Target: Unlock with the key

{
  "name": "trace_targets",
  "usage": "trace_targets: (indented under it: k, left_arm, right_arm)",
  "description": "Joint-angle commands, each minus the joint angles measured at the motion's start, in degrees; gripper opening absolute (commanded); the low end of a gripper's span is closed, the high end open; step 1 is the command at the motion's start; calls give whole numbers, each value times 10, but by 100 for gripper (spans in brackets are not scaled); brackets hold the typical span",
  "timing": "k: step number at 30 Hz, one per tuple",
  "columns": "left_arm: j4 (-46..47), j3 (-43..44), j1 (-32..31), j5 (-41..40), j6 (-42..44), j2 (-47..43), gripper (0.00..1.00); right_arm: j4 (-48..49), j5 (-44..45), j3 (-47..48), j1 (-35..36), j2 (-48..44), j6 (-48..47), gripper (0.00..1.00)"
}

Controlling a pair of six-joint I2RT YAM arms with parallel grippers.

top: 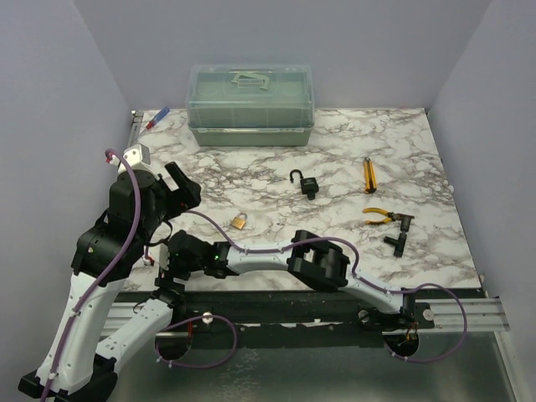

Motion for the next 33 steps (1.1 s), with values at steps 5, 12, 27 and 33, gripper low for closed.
trace_targets:
  k: [5,12,27,33]
  left_arm:
    - [12,-8,0,11,12,-5,88]
    - [12,-14,0,9,15,-6,89]
    - [12,-19,0,4,12,5,89]
    - [17,-27,0,2,11,13,89]
  right_arm:
    - [-22,53,-4,55,33,-48,82]
    - [-1,69,-33,33,24,-18,81]
    - [49,147,-241,16,-81,12,79]
    - [72,190,-358,17,-154,38,79]
